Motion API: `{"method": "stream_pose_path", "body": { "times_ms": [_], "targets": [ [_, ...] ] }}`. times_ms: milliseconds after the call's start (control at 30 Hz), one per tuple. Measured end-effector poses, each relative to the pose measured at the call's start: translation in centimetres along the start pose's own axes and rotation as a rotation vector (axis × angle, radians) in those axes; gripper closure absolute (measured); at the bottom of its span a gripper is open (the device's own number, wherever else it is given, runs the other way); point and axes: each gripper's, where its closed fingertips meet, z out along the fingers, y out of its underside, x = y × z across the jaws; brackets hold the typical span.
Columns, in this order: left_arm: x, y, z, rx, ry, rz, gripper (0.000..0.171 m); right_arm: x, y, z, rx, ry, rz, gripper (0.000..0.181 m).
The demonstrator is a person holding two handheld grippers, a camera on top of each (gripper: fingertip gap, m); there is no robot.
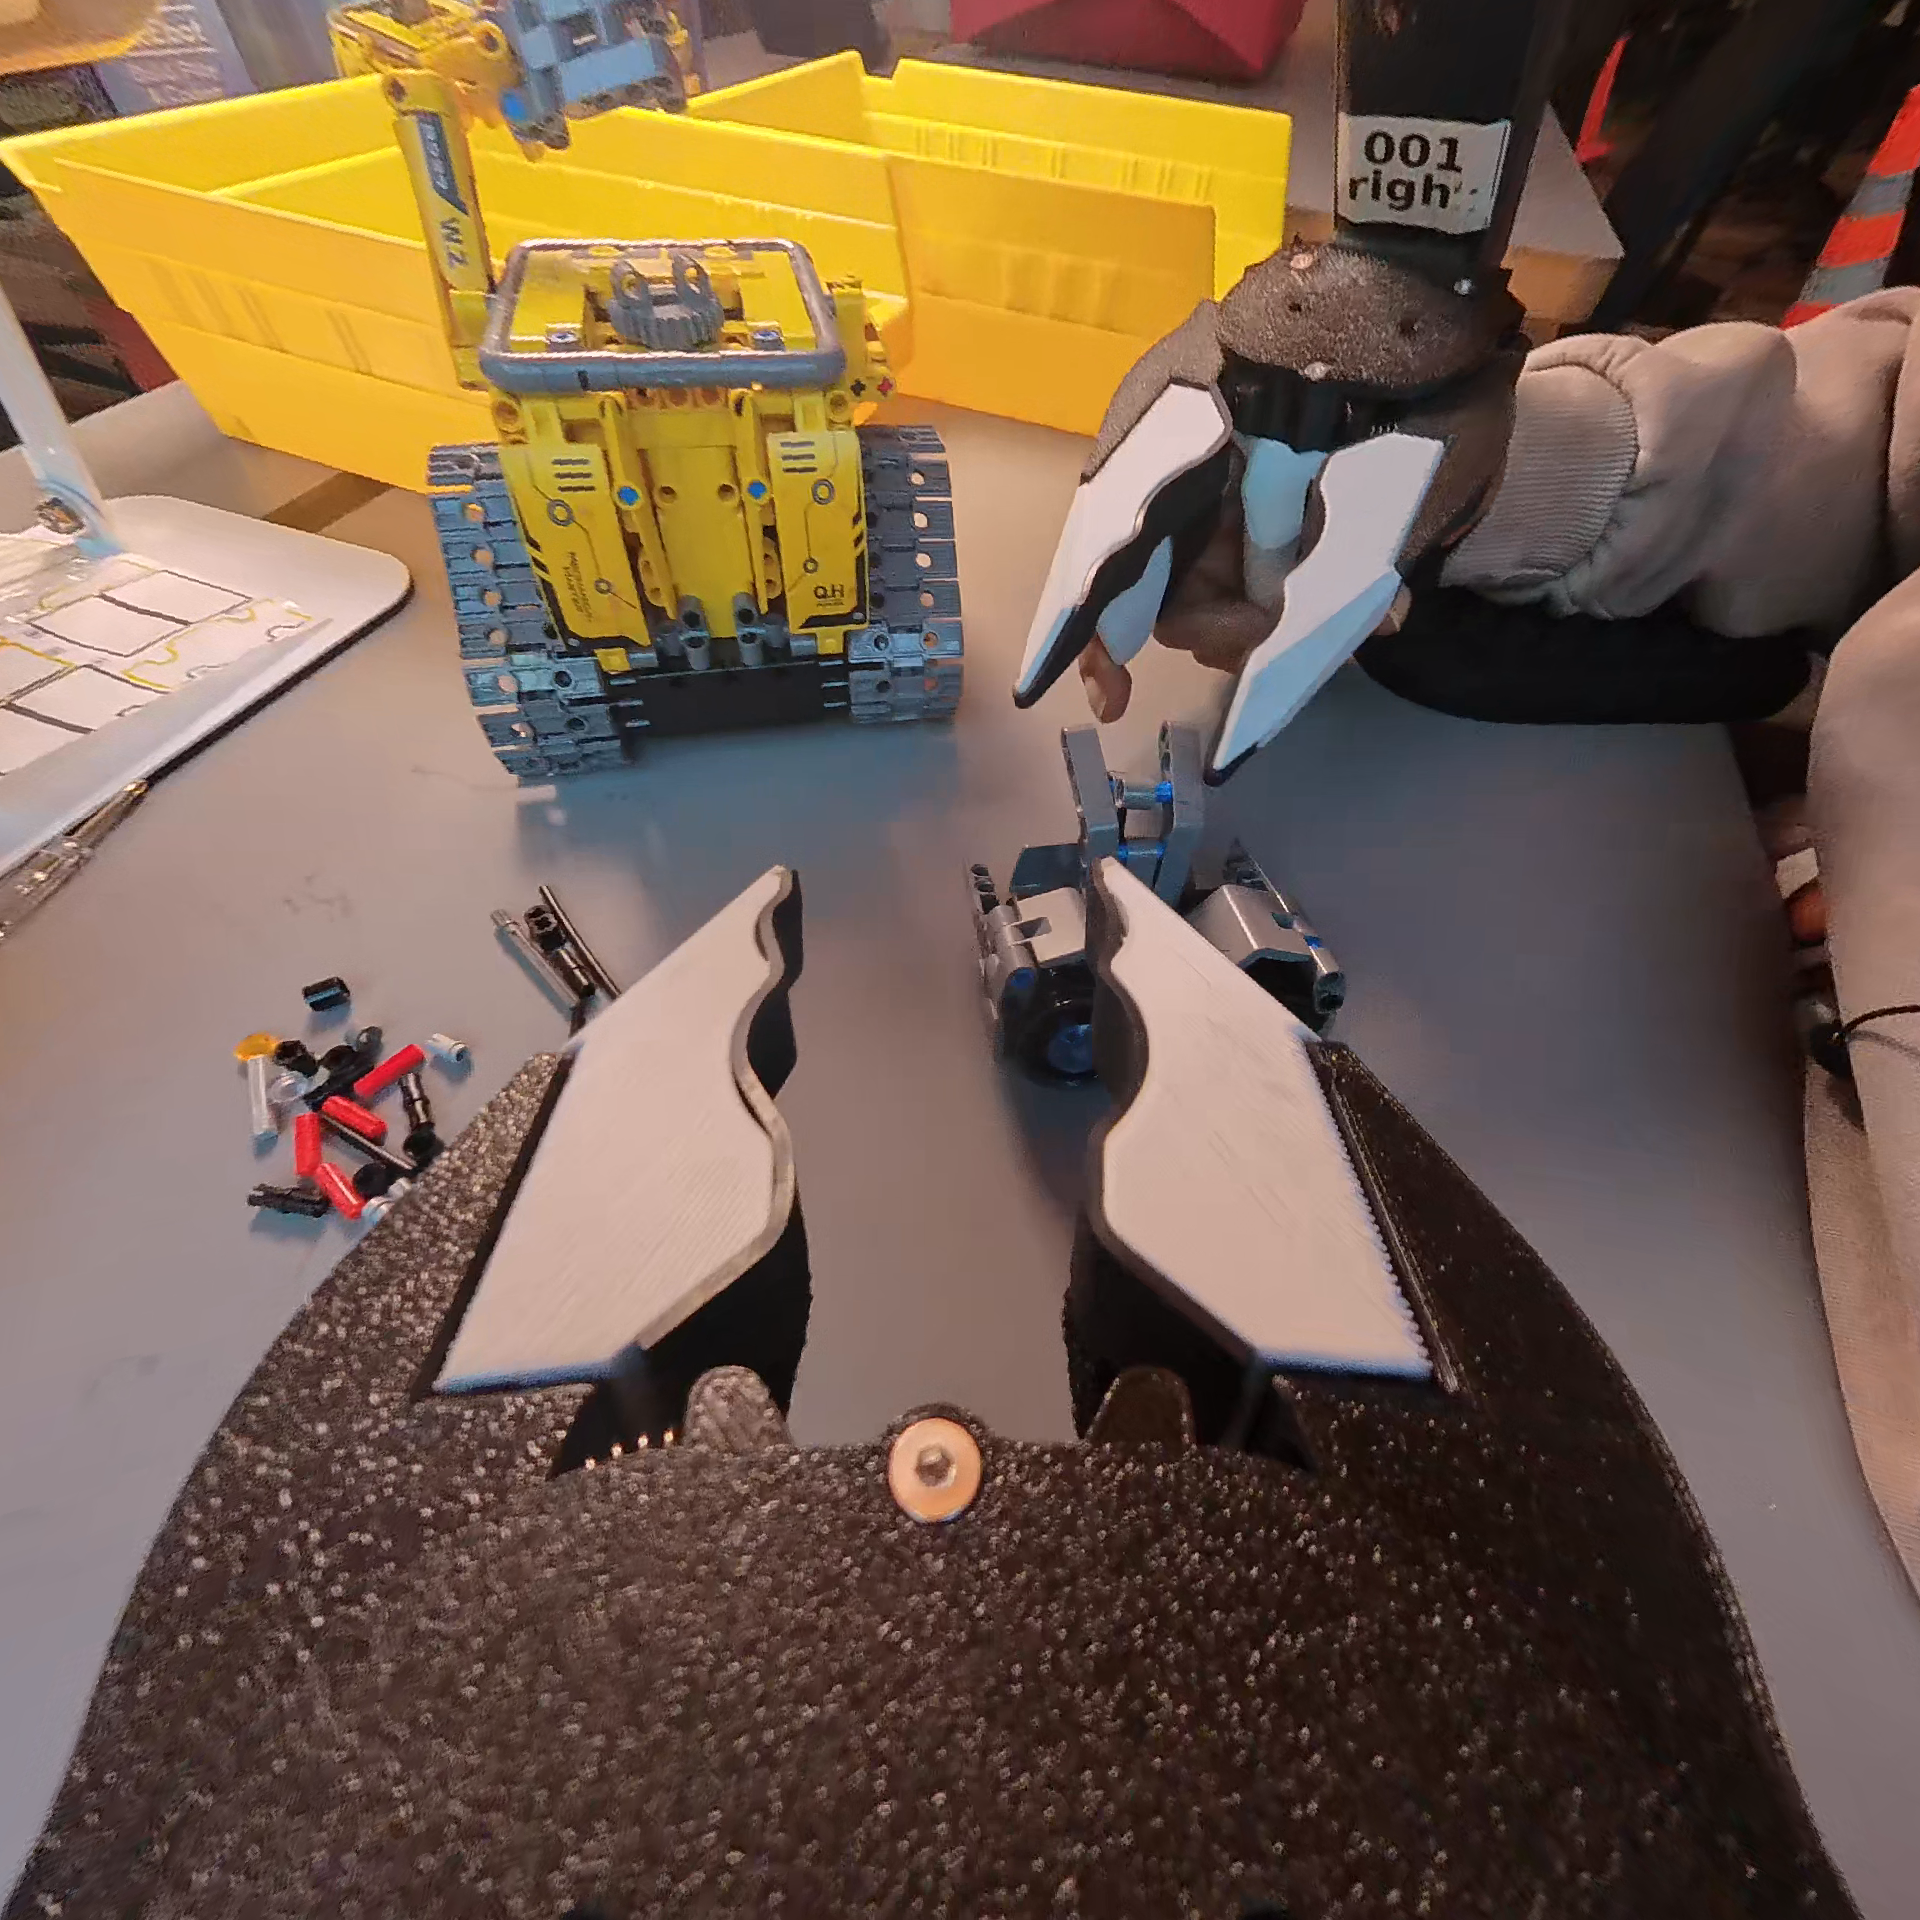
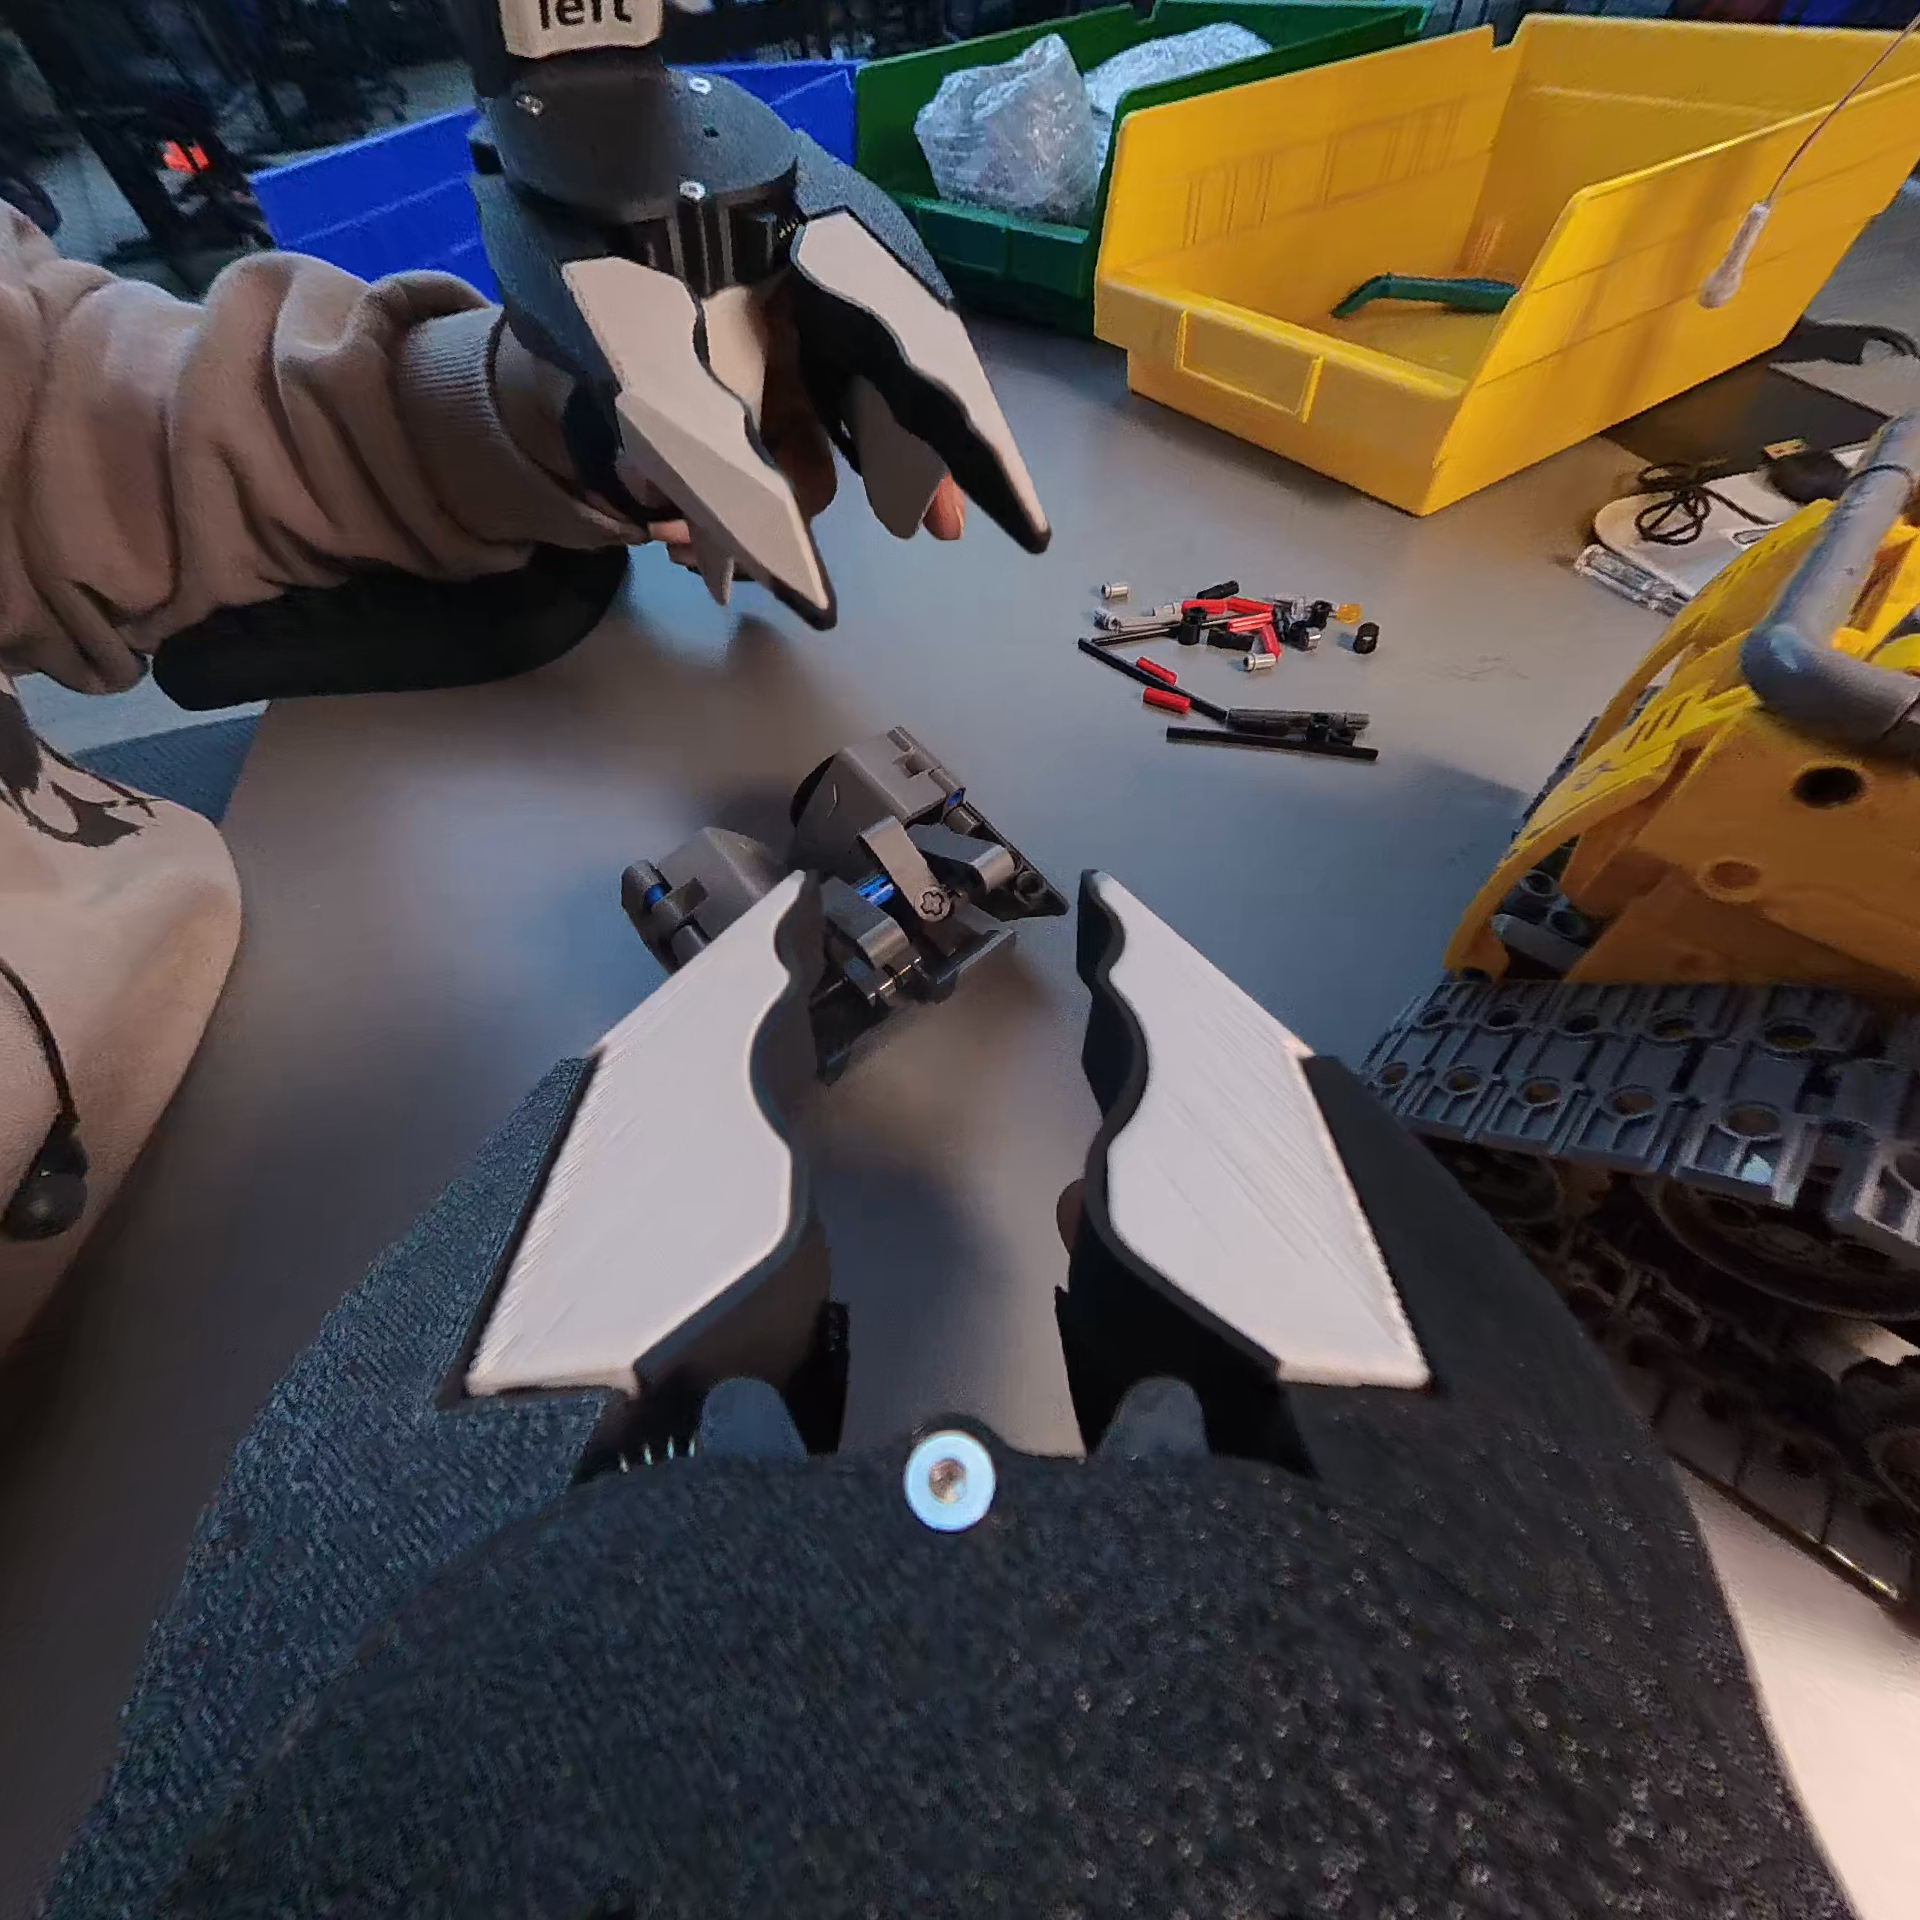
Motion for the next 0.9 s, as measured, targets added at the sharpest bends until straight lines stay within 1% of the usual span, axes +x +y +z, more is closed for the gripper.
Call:
{"method": "stream_pose_path", "body": {
  "times_ms": [133, 200, 300, 400, 467, 600, 633, 767, 900],
  "targets": [
    [-0.6, -0.2, -0.5, 0.012, -0.025, -0.002, 0.117, -0.7, 0.6, 0.2, -0.036, -0.038, -0.025, 0.135],
    [-0.4, 0.0, -0.4, 0.003, -0.015, -0.001, 0.116, -0.8, 0.9, 0.4, -0.058, -0.034, -0.04, 0.144],
    [0.1, 0.3, 0.0, -0.016, 0.003, 0.018, 0.114, -1.1, 1.2, 0.6, -0.078, -0.031, -0.067, 0.163],
    [0.5, 0.8, 0.4, -0.038, 0.02, 0.032, 0.11, -1.4, 1.2, 0.6, -0.081, -0.037, -0.094, 0.166],
    [0.9, 0.8, 0.6, -0.038, 0.043, 0.036, 0.111, -1.5, 1.0, 0.6, -0.071, -0.028, -0.115, 0.168],
    [2.1, 1.1, 0.9, -0.05, 0.111, 0.016, 0.109, -1.7, 0.1, 0.4, -0.029, 0.002, -0.179, 0.175],
    [2.3, 1.1, 1.0, -0.053, 0.116, 0.021, 0.109, -1.5, -0.1, 0.3, -0.023, 0.025, -0.194, 0.181],
    [2.5, 1.2, 1.3, -0.064, 0.107, 0.042, 0.109, -1.0, -1.5, -0.3, 0.036, 0.064, -0.19, 0.181],
    [2.3, 1.6, 1.6, -0.085, 0.083, 0.058, 0.111, -0.8, -1.1, -0.3, 0.013, 0.073, -0.197, 0.181]
  ]
}}
